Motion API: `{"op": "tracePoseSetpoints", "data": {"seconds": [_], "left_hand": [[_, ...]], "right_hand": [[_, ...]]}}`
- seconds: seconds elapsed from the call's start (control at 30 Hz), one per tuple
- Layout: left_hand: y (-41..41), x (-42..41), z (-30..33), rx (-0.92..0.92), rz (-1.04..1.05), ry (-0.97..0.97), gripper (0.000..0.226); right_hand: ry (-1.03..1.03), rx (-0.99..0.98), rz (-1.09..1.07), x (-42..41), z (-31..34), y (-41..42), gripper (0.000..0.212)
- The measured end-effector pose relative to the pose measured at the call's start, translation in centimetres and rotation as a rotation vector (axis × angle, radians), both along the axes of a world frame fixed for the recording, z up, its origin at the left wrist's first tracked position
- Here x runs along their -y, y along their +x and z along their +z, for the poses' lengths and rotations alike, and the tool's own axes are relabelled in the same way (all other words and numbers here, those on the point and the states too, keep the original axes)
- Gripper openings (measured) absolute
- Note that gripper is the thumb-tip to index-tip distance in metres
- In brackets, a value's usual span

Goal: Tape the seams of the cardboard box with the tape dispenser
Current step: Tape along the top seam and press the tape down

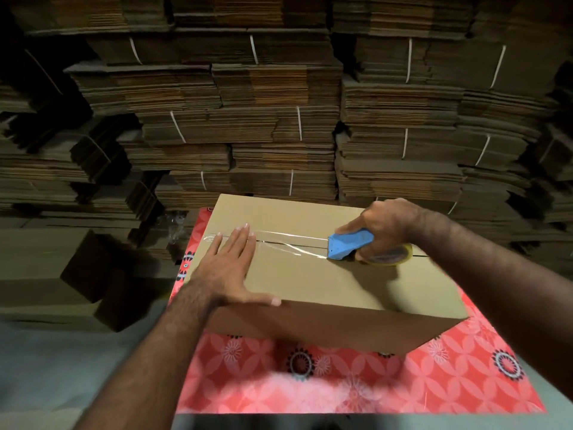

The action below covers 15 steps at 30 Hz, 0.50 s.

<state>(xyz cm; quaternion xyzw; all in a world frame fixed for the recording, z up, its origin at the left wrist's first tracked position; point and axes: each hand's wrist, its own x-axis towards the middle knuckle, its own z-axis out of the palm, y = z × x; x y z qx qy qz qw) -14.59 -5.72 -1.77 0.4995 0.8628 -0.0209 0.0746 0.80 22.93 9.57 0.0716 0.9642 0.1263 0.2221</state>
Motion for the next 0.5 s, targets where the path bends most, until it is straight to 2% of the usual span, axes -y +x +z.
{"op": "tracePoseSetpoints", "data": {"seconds": [0.1, 0.27, 0.5], "left_hand": [[2.2, -2.2, 0.3, 0.033, -0.056, 0.008, 0.143], [7.1, -8.4, 0.0, 0.044, -0.172, 0.010, 0.151], [8.4, -10.2, -0.2, 0.003, -0.147, -0.003, 0.153]], "right_hand": [[-0.025, 0.005, -0.010, -0.4, -0.2, 0.0, 0.069], [-0.083, -0.019, -0.018, -1.0, -0.3, -0.3, 0.067], [-0.040, -0.033, 0.039, -1.4, -0.8, -0.3, 0.070]]}}
